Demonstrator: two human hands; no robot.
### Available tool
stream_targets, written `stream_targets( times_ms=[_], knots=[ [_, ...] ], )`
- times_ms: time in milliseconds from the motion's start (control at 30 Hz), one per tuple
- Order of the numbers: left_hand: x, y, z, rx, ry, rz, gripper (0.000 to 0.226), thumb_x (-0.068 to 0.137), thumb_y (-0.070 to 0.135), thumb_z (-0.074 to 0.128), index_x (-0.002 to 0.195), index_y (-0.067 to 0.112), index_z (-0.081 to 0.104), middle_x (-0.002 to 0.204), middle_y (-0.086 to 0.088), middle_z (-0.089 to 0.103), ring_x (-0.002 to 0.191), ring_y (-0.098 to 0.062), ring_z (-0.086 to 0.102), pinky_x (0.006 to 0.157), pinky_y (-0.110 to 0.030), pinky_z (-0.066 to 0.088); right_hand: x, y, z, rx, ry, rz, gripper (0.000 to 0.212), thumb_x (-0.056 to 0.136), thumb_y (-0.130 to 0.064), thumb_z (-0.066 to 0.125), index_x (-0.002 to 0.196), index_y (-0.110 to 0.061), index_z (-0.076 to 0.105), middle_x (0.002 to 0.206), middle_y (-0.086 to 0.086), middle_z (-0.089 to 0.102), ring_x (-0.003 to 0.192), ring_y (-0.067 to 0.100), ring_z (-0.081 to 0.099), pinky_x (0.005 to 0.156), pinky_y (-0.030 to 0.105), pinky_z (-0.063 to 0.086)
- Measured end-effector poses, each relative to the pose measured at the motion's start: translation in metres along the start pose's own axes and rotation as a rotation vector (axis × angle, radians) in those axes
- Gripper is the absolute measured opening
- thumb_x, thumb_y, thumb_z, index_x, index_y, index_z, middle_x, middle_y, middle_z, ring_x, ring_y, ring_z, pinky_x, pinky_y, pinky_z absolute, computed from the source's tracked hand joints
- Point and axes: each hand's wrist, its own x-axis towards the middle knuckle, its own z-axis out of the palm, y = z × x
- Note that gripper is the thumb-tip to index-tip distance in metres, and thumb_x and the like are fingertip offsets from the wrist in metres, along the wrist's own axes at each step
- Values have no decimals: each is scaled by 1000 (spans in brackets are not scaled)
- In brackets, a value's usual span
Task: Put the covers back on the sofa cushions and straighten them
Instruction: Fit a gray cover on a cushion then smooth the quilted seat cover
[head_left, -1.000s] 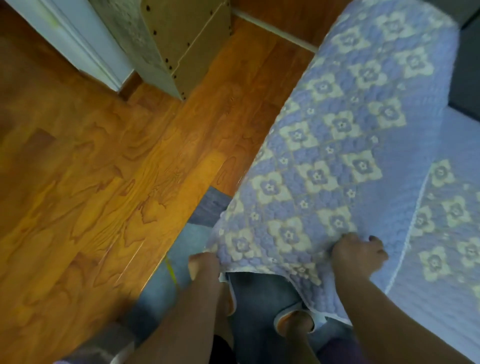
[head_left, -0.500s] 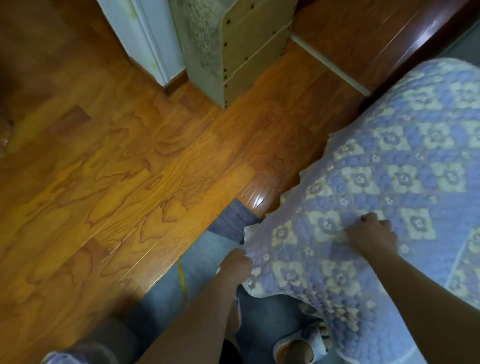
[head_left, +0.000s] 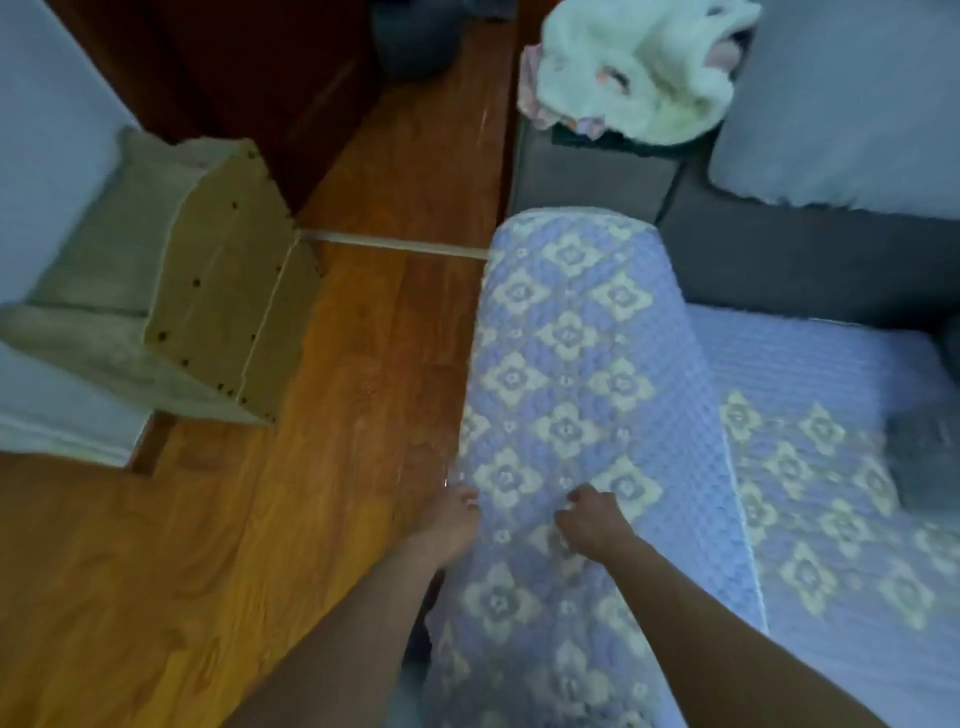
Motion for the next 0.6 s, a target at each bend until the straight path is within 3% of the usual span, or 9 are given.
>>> stream_targets(
  times_ms=[100, 233, 367, 467, 600],
  knots=[
    [41, 66, -26, 215, 15, 36, 33, 90, 22, 54, 122, 17, 63, 131, -11, 62, 115, -29, 61, 98, -36, 50, 17, 4, -58, 115, -5, 54, 55, 93, -25, 55, 144, -11, 40, 144, 17, 38, 125, 33, 49, 102, 38, 44],
    [94, 164, -68, 490, 163, 147, 39, 99, 23, 48, 137, 15, 55, 140, -9, 56, 125, -27, 55, 98, -30, 46, 62, -6, -133, 188, 65, 68, 59, 95, -28, 53, 148, -11, 35, 148, 19, 32, 118, 33, 54, 94, 37, 49],
    [192, 244, -118, 509, 317, 240, 31, 98, 36, 45, 126, 25, 55, 127, -7, 64, 110, -30, 62, 91, -39, 53, 125, -49, -202, 230, 231, 2, 50, 96, -27, 52, 144, -12, 42, 141, 18, 41, 118, 32, 54, 97, 39, 49],
    [255, 300, -143, 483, 457, 305, 42, 101, 41, 38, 141, 30, 42, 130, -15, 61, 114, -38, 60, 94, -43, 50, 172, -91, -247, 158, 348, -34, 45, 99, -21, 47, 143, -15, 44, 139, 16, 48, 122, 29, 52, 98, 34, 45],
    [322, 320, -142, 580, 370, 422, 43, 102, 49, 33, 144, 38, 33, 120, -17, 65, 109, -41, 62, 89, -44, 50, 254, -143, -305, 141, 505, 27, 56, 98, -14, 45, 152, -20, 31, 143, 19, 48, 131, 34, 47, 102, 37, 40]
  ],
)
